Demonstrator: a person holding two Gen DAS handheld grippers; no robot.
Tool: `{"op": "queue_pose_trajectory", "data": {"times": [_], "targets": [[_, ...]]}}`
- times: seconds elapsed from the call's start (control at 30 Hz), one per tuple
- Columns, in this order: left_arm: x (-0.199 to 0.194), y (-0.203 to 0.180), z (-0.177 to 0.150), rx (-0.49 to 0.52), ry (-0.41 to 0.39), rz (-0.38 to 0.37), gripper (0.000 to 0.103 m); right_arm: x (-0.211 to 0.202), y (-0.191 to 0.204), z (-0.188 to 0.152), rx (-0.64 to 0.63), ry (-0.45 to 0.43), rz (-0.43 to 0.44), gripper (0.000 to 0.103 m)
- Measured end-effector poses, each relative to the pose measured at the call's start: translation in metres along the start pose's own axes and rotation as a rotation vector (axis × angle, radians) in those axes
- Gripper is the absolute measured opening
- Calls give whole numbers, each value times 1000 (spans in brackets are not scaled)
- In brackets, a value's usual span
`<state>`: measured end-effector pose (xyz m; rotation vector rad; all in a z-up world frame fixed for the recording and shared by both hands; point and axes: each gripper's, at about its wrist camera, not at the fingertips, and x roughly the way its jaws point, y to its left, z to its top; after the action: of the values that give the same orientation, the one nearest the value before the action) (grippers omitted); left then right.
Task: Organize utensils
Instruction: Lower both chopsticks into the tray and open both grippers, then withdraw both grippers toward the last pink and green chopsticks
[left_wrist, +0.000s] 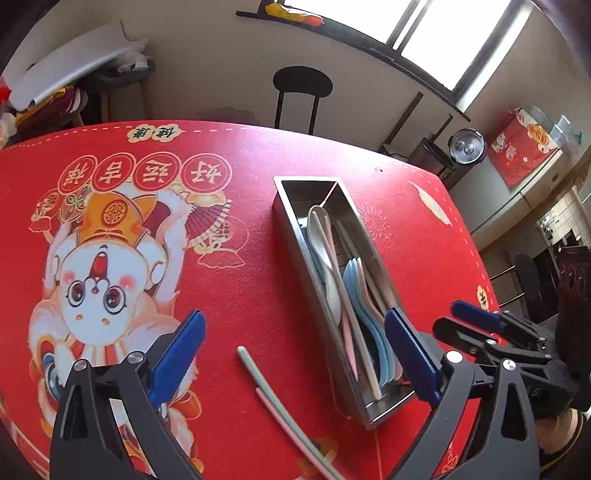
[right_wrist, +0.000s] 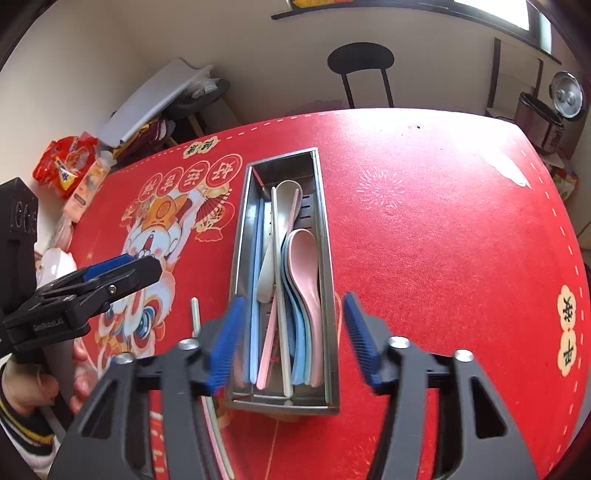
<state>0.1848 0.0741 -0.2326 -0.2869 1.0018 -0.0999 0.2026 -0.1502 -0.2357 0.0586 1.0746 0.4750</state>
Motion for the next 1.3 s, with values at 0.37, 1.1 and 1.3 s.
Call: {"op": "queue_pose_trajectory", "data": {"times": [0.37,1.1,1.3], "targets": [[-18,33,-62,61,52,131,97,-7,12,-63,-62,61,-49,77],[-25,62,-129,-9,126,185,97,38,51,-118,-159,145,-130,87],[-20,44,-130,15,117,151,97,34,36,-116,-90,131,-131,87]]}}
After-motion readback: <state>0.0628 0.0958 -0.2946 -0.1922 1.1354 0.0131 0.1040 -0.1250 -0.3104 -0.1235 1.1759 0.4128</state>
